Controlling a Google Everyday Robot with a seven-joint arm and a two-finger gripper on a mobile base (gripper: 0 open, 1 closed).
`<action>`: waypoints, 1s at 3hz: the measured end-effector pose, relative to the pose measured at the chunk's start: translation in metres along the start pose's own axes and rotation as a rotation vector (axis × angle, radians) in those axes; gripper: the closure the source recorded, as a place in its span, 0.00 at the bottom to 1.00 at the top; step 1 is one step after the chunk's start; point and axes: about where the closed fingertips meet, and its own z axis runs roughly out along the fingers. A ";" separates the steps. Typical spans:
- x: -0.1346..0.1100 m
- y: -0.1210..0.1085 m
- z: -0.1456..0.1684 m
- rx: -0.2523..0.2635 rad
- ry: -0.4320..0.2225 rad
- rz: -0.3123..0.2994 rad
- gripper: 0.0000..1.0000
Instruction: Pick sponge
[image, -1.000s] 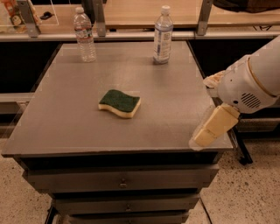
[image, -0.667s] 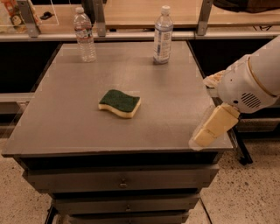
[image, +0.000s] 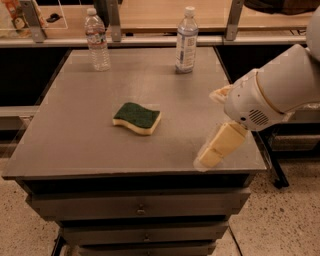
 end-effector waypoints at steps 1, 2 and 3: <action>-0.013 -0.002 0.021 0.011 -0.036 -0.009 0.00; -0.027 -0.010 0.046 0.048 -0.037 0.011 0.00; -0.042 -0.025 0.071 0.065 -0.033 0.061 0.00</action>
Offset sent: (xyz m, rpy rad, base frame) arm 0.0546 0.0698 -0.0399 0.0276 -0.0461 -0.1171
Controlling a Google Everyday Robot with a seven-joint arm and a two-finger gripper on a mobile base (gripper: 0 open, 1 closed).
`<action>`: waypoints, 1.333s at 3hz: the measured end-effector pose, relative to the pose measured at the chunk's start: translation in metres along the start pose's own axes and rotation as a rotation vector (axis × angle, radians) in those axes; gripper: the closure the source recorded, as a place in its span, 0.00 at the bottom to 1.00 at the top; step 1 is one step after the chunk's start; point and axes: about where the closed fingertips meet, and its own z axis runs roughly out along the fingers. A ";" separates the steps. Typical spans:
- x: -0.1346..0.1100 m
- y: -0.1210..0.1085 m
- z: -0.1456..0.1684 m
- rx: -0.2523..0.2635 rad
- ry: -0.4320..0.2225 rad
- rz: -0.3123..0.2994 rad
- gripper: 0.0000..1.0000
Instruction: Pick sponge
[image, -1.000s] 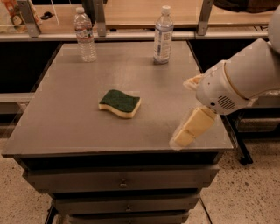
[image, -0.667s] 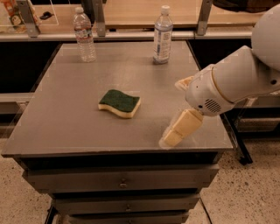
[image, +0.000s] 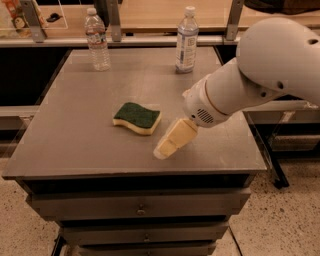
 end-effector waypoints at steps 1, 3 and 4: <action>-0.019 -0.004 0.022 -0.007 -0.005 0.011 0.00; -0.046 0.008 0.045 0.014 0.008 0.027 0.00; -0.055 0.011 0.053 0.029 0.018 0.049 0.00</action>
Offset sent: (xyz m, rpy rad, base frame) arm 0.0283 0.0719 -0.0076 0.0311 0.0274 0.0093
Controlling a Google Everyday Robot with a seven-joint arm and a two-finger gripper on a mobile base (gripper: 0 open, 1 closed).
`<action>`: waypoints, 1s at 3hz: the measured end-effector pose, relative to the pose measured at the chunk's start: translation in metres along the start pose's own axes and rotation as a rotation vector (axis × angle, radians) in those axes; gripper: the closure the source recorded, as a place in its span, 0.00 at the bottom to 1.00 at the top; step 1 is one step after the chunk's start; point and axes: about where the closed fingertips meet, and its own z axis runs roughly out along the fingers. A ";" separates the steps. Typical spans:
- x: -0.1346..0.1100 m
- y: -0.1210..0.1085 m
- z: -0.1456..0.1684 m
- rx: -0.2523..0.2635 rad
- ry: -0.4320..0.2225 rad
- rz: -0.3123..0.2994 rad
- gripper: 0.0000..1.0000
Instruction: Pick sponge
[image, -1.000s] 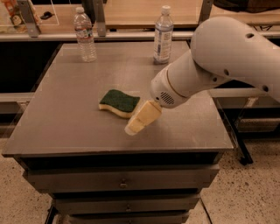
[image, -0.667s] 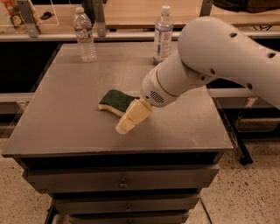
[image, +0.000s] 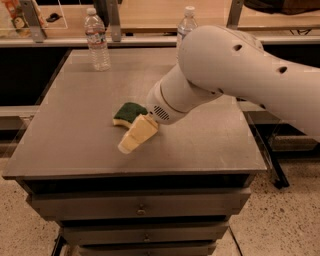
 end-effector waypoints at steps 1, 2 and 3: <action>-0.007 -0.010 0.009 0.006 -0.018 0.013 0.00; -0.018 -0.016 0.018 -0.009 -0.047 -0.003 0.00; -0.021 -0.016 0.027 -0.026 -0.066 -0.033 0.00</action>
Offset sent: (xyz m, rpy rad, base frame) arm 0.0428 0.0267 -0.0036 0.0770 -0.0273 0.0458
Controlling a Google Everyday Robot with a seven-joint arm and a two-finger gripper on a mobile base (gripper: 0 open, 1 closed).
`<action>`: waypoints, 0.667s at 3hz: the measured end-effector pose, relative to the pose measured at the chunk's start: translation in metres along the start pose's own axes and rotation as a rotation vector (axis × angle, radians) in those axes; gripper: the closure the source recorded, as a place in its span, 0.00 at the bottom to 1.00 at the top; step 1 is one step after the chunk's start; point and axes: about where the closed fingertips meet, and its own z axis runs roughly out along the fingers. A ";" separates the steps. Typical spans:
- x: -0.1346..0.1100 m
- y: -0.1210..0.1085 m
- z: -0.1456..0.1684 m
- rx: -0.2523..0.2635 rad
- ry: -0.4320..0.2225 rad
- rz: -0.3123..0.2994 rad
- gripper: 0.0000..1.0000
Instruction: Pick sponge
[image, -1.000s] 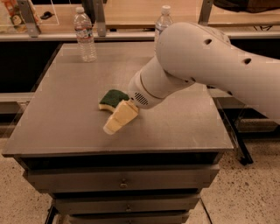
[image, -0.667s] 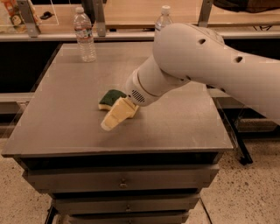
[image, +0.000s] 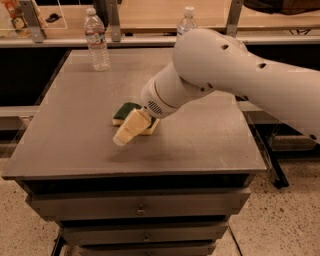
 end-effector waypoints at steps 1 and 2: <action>0.005 0.002 0.012 -0.015 0.008 -0.016 0.00; 0.011 0.001 0.021 -0.018 0.031 -0.023 0.00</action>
Offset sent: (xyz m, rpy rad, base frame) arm 0.0080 0.0042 -0.0381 -0.0584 0.0268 0.0291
